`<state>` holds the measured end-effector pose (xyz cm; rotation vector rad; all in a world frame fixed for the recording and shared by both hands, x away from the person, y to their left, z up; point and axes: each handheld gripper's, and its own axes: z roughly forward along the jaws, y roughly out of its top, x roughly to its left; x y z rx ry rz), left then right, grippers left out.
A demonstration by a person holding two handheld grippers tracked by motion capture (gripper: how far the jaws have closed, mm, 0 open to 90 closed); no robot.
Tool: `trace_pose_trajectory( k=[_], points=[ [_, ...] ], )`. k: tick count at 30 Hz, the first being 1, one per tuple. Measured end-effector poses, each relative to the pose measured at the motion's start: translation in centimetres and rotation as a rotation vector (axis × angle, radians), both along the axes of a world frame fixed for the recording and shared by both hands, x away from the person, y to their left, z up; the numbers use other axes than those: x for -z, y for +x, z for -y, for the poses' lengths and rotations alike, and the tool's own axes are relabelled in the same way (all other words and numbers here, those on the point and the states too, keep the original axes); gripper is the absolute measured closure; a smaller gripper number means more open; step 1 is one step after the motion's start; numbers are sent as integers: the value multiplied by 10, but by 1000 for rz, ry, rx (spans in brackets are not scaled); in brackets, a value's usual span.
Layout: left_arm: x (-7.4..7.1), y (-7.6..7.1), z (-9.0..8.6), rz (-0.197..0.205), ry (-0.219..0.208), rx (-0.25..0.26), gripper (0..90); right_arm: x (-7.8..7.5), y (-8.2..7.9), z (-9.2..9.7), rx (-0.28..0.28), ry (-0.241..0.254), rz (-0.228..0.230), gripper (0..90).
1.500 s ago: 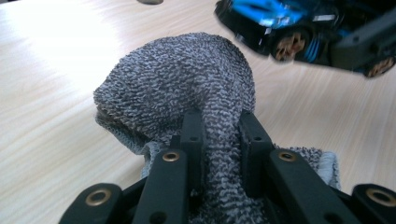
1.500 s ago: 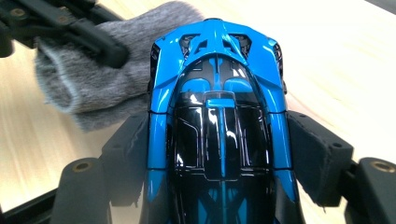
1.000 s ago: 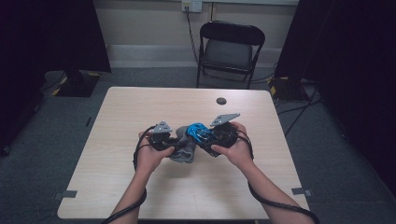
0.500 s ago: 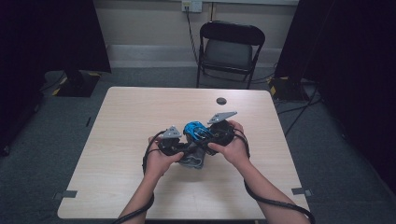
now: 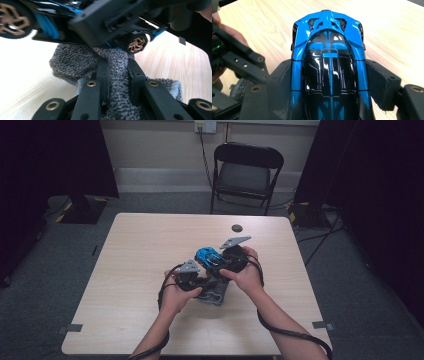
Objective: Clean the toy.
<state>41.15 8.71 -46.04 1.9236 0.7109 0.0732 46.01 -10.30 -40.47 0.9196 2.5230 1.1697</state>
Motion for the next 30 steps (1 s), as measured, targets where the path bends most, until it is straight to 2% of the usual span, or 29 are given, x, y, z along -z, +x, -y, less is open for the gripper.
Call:
trace_pose_trajectory(
  k=[7,14,19,25,26,29,30],
  points=[
    [1,-3,5,-7,2,26,756,-2,3,-1,12,0,2,282],
    [9,-16,20,-19,-17,90,756,-2,7,-1,22,3,-6,282],
    [12,-20,22,-33,-9,110,756,-3,10,3,36,15,-11,282],
    [10,-18,12,-29,8,85,756,-7,9,8,30,25,-4,282],
    [8,-15,5,-21,18,61,756,-8,8,9,30,25,-2,282],
    [7,-12,-2,-18,38,45,756,-9,8,10,25,28,3,282],
    [4,-9,-10,-13,49,22,756,-10,7,11,28,32,4,282]
  ],
)
